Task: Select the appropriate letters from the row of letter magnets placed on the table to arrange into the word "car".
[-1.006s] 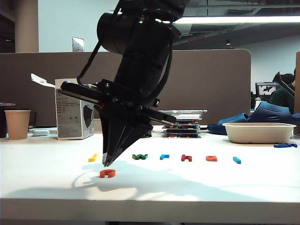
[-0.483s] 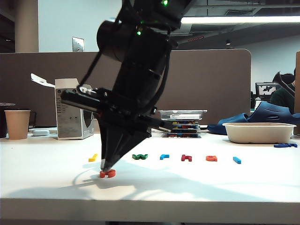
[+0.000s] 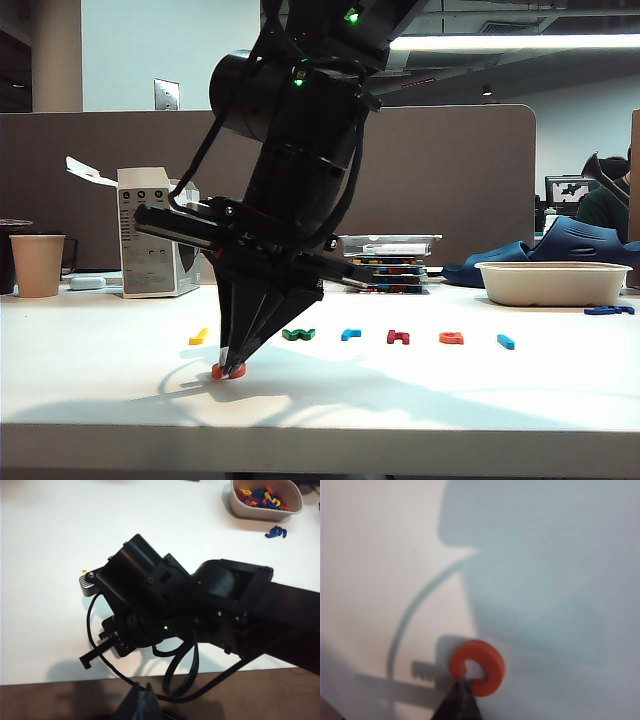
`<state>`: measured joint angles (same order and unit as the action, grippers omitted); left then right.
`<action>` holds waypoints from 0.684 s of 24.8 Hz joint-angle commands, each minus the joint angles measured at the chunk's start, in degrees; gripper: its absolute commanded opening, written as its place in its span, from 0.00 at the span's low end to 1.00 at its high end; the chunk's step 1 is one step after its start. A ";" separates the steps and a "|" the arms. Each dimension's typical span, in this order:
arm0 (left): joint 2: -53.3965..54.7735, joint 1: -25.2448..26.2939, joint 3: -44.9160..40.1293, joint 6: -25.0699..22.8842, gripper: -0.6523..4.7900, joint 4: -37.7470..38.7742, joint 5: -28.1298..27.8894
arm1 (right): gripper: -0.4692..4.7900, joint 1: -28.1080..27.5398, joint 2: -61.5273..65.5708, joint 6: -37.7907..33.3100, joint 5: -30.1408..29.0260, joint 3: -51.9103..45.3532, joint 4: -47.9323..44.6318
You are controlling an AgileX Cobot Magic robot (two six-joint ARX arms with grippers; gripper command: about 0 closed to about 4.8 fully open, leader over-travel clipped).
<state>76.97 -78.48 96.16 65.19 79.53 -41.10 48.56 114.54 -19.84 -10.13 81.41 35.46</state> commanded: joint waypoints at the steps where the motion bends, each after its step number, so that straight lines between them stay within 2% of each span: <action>1: -0.15 0.02 0.09 -0.04 0.11 -0.13 -0.13 | 0.09 -0.37 -0.17 0.37 0.20 0.07 0.39; 17: -0.15 0.02 0.09 -0.04 0.11 -0.13 -0.13 | 0.09 -2.19 -0.20 1.88 1.68 0.07 0.61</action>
<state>76.97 -78.48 96.16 65.19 79.53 -41.10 46.46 114.54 -18.33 -8.62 81.41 37.15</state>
